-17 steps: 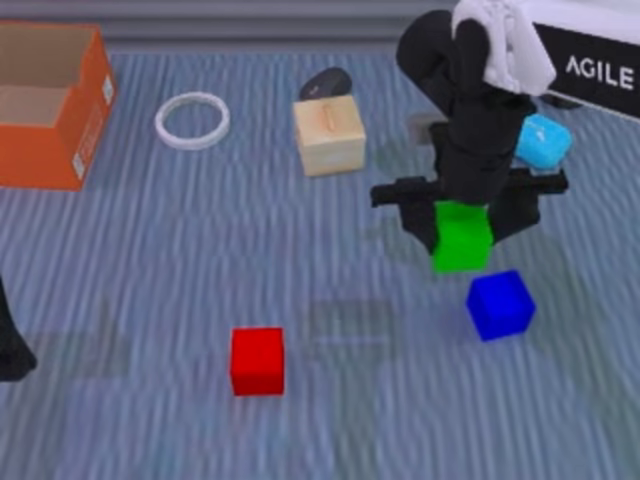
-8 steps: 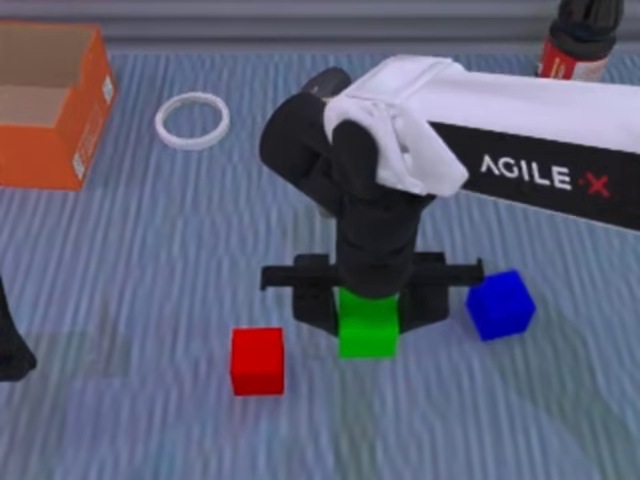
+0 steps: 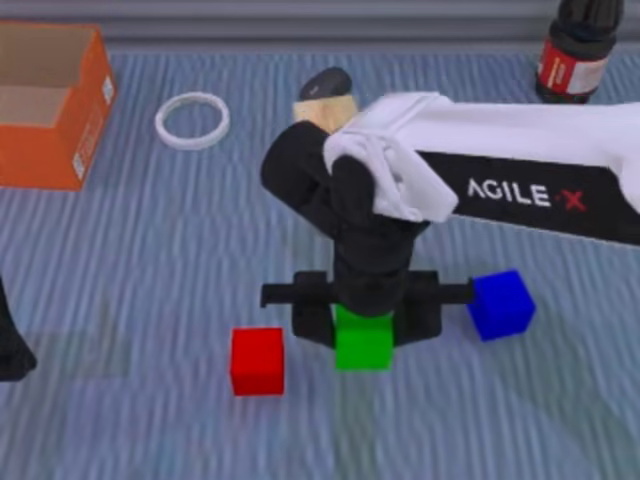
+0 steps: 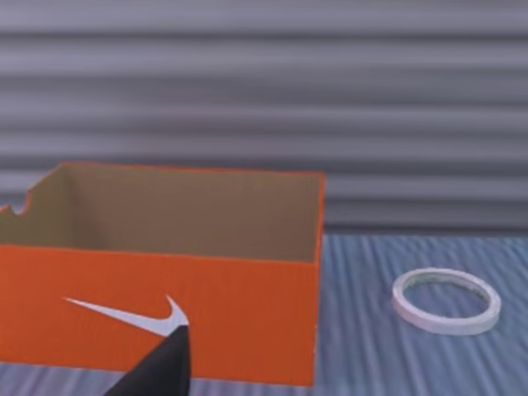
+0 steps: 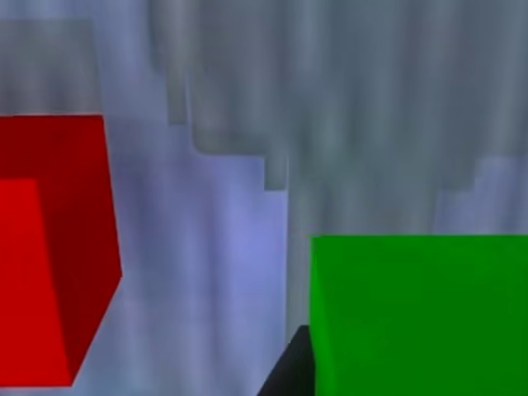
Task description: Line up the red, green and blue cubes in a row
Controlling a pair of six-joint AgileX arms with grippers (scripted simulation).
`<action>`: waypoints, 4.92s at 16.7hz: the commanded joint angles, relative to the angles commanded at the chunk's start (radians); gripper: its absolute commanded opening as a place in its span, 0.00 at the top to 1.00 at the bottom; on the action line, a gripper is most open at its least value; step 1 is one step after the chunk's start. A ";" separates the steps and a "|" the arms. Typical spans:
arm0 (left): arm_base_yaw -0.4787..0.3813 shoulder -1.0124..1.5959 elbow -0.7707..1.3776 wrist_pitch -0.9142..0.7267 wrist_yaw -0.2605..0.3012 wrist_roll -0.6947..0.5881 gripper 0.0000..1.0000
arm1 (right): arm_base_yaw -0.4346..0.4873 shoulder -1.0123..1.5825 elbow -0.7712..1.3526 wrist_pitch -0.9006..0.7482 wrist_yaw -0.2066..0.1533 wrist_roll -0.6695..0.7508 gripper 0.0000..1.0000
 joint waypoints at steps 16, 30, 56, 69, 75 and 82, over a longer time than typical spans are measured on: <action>0.000 0.000 0.000 0.000 0.000 0.000 0.00 | 0.004 0.049 -0.082 0.126 0.001 0.002 0.40; 0.000 0.000 0.000 0.000 0.000 0.000 0.00 | 0.003 0.048 -0.082 0.125 0.001 0.002 0.00; 0.000 0.000 0.000 0.000 0.000 0.000 0.00 | -0.304 -0.107 -0.075 -0.041 -0.002 -0.524 0.00; 0.000 0.000 0.000 0.000 0.000 0.000 0.00 | -0.377 -0.074 -0.157 0.076 -0.002 -0.640 0.00; 0.000 0.000 0.000 0.000 0.000 0.000 0.00 | -0.378 0.020 -0.262 0.276 -0.001 -0.640 0.00; 0.000 0.000 0.000 0.000 0.000 0.000 0.00 | -0.378 0.025 -0.268 0.287 -0.001 -0.640 0.15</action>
